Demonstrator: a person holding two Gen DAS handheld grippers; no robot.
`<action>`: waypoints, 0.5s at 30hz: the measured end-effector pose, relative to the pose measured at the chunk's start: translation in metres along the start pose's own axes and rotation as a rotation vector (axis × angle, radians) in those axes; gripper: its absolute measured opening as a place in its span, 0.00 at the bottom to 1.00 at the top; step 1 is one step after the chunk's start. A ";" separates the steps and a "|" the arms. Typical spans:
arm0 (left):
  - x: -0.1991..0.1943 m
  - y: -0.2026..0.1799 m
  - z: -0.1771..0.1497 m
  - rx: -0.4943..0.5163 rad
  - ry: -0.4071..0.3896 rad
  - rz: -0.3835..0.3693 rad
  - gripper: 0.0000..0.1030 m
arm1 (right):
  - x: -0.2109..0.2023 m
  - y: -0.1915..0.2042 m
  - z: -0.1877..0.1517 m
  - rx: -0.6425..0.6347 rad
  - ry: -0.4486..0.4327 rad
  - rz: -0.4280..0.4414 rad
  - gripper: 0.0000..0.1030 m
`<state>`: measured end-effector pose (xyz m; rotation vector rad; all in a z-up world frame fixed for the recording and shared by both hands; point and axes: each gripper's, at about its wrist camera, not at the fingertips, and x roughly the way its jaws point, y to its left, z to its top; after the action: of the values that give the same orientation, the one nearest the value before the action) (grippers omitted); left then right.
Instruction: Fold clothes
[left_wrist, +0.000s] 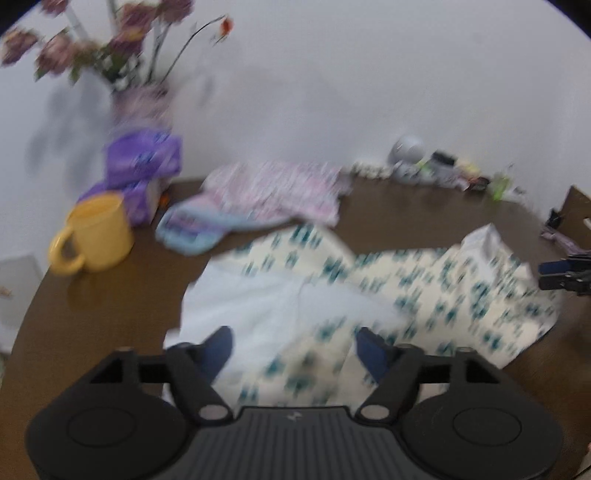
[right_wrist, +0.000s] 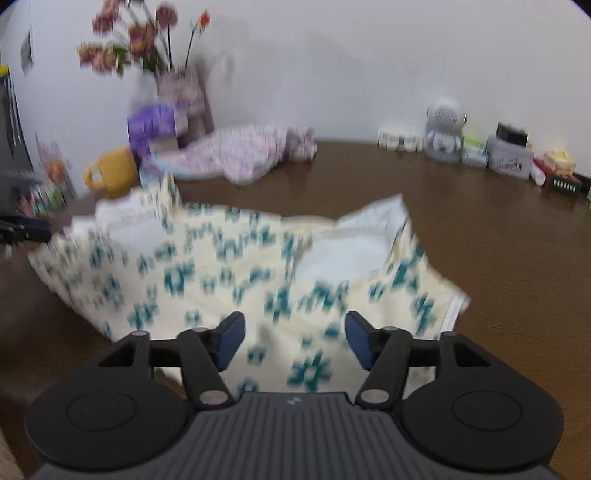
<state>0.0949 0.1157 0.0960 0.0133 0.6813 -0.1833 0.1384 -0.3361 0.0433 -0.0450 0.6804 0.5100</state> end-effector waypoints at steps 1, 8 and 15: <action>0.003 -0.003 0.013 0.017 0.004 -0.016 0.75 | -0.003 -0.007 0.010 0.002 -0.002 0.001 0.65; 0.072 -0.037 0.097 0.222 0.118 -0.056 0.77 | 0.028 -0.071 0.084 -0.007 0.129 -0.073 0.64; 0.175 -0.035 0.135 0.279 0.241 -0.066 0.78 | 0.106 -0.119 0.110 0.091 0.256 -0.086 0.52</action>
<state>0.3066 0.0424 0.0931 0.2844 0.8926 -0.3434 0.3283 -0.3717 0.0496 -0.0547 0.9476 0.3937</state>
